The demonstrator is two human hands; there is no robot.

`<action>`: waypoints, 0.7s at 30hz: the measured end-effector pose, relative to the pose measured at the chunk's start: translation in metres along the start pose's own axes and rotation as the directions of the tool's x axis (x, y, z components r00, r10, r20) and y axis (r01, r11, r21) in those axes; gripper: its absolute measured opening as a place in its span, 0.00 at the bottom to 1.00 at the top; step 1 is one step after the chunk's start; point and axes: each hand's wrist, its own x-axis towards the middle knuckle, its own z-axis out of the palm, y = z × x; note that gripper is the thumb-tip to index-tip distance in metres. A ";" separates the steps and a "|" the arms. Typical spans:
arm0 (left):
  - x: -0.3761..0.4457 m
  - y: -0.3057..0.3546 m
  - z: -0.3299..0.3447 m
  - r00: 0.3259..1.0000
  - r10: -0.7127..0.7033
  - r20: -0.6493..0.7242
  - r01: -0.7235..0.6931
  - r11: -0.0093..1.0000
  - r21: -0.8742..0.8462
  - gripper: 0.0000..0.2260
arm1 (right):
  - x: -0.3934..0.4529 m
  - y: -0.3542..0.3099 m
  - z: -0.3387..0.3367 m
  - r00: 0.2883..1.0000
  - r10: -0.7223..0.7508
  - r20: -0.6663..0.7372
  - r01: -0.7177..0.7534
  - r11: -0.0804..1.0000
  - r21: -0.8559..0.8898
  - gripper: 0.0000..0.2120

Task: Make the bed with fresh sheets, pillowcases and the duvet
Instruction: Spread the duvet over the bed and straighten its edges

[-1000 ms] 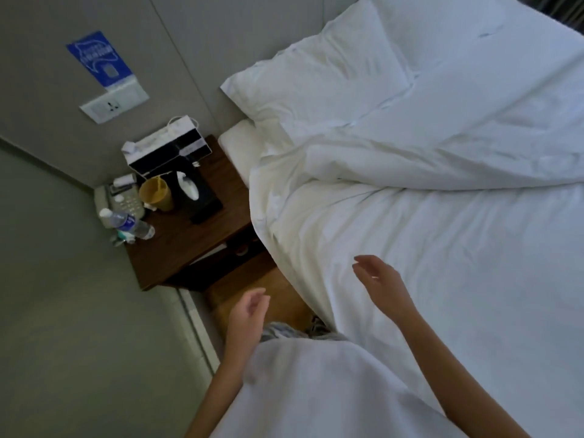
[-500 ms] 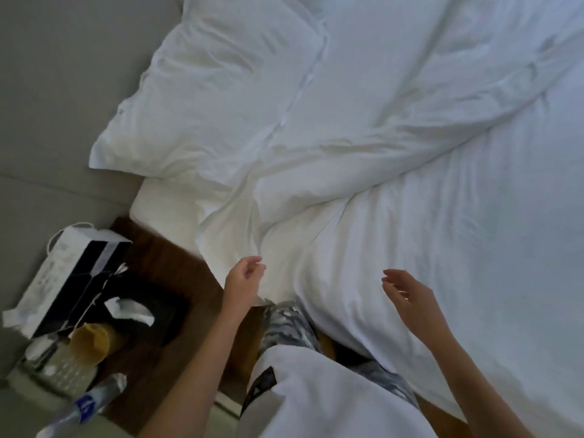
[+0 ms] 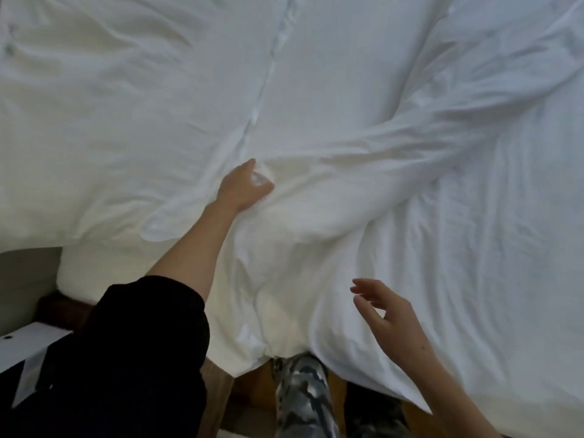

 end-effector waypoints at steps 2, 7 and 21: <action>0.012 -0.010 0.010 0.989 -0.044 0.139 0.033 0.996 0.082 0.43 | -0.001 0.008 0.000 0.999 0.036 0.011 -0.036 0.999 0.036 0.11; -0.012 -0.003 0.030 0.954 -0.120 0.276 0.069 0.980 0.186 0.38 | -0.017 0.032 -0.011 0.995 0.096 0.016 -0.097 0.994 0.045 0.11; -0.300 0.140 0.170 0.999 -0.049 -0.008 0.050 0.976 0.213 0.14 | -0.094 0.180 -0.095 0.992 0.039 0.118 -0.046 0.997 0.062 0.14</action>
